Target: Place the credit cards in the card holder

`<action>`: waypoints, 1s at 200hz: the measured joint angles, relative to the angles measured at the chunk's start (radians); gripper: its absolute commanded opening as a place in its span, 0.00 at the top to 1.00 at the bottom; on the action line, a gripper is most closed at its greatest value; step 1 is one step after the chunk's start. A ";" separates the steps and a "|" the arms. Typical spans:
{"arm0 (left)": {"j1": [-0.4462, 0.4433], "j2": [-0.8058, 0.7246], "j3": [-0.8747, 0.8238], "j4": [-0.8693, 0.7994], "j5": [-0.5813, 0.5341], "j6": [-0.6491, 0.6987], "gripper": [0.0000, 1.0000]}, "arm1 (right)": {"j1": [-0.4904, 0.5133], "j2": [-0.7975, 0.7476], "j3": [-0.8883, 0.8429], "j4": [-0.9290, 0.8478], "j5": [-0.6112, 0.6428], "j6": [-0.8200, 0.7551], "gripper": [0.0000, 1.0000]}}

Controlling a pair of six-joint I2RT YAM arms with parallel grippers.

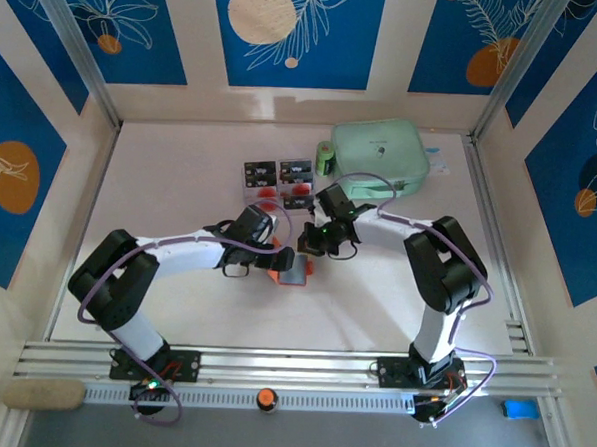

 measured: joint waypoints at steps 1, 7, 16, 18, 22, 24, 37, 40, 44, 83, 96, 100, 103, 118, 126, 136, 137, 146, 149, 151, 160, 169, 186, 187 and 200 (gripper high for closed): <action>0.000 0.000 0.000 0.000 0.000 0.000 0.00 | 0.000 -0.001 0.000 0.000 0.000 0.000 1.00; 0.000 0.000 0.000 0.000 0.000 0.000 0.00 | -0.001 -0.001 0.000 0.000 0.001 0.000 1.00; 0.000 0.000 0.000 0.000 0.000 0.000 0.00 | -0.002 0.000 -0.001 -0.003 0.004 0.000 1.00; 0.000 0.000 0.000 0.000 0.000 0.000 0.00 | -0.002 0.001 -0.001 -0.004 0.004 0.000 1.00; 0.000 0.000 -0.001 0.000 0.000 0.000 0.00 | -0.003 0.001 -0.002 -0.006 0.004 0.000 1.00; 0.000 0.000 -0.001 0.000 0.000 0.000 0.00 | -0.003 0.001 -0.002 -0.006 0.004 0.000 1.00; 0.000 0.000 -0.003 0.000 0.000 0.000 0.00 | -0.003 0.003 -0.003 -0.008 0.004 0.000 1.00; 0.000 0.000 -0.004 0.001 0.000 0.000 0.00 | -0.003 0.004 -0.004 -0.007 0.004 0.000 1.00; 0.000 0.000 -0.005 0.000 0.000 0.000 0.00 | -0.002 0.006 -0.005 -0.007 0.004 0.000 1.00; 0.000 0.000 -0.006 0.000 0.000 0.000 0.00 | 0.014 0.060 -0.010 -0.006 0.007 0.000 1.00; 0.000 0.000 -0.006 0.000 0.000 0.000 0.00 | 0.023 0.077 -0.008 0.008 -0.005 0.000 1.00; 0.000 0.000 -0.007 0.000 0.000 0.000 0.00 | 0.026 0.079 -0.006 0.012 -0.005 0.001 1.00; 0.000 0.000 -0.007 0.000 0.000 0.000 0.00 | 0.029 0.080 -0.006 0.015 -0.005 0.001 1.00; 0.000 0.000 -0.008 0.001 0.000 0.000 0.00 | 0.038 0.082 -0.006 0.027 -0.008 0.001 1.00; 0.000 0.000 -0.008 0.001 0.000 0.000 0.00 | 0.041 0.082 -0.006 0.031 -0.008 0.001 1.00; 0.000 0.000 -0.008 0.001 0.000 0.000 0.00 | 0.042 0.084 -0.006 0.034 -0.009 0.003 1.00; 0.000 0.000 -0.008 0.001 0.000 0.001 0.00 | 0.042 0.084 -0.006 0.034 -0.009 0.004 1.00; 0.000 0.000 -0.010 0.003 -0.001 0.001 0.00 | 0.042 0.086 -0.006 0.038 -0.012 0.005 1.00; 0.000 0.000 -0.011 0.004 -0.001 0.001 0.00 | 0.041 0.087 -0.006 0.039 -0.013 0.006 1.00; 0.000 0.000 -0.011 0.005 -0.001 0.001 0.00 | 0.041 0.087 -0.006 0.039 -0.013 0.008 1.00; 0.001 0.000 -0.015 0.010 -0.001 0.002 0.01 | 0.041 0.088 -0.006 0.042 -0.015 0.009 1.00; 0.002 0.000 -0.020 0.016 -0.004 0.003 0.03 | 0.041 0.088 -0.006 0.043 -0.016 0.010 1.00; 0.002 -0.005 -0.033 0.031 -0.010 0.006 0.09 | 0.040 0.088 -0.006 0.043 -0.018 0.013 1.00; 0.002 -0.006 -0.034 0.032 -0.010 0.009 0.09 | 0.040 0.088 -0.006 0.044 -0.018 0.013 1.00; 0.004 -0.010 -0.047 0.047 -0.013 0.011 0.15 | 0.040 0.088 -0.006 0.044 -0.018 0.017 1.00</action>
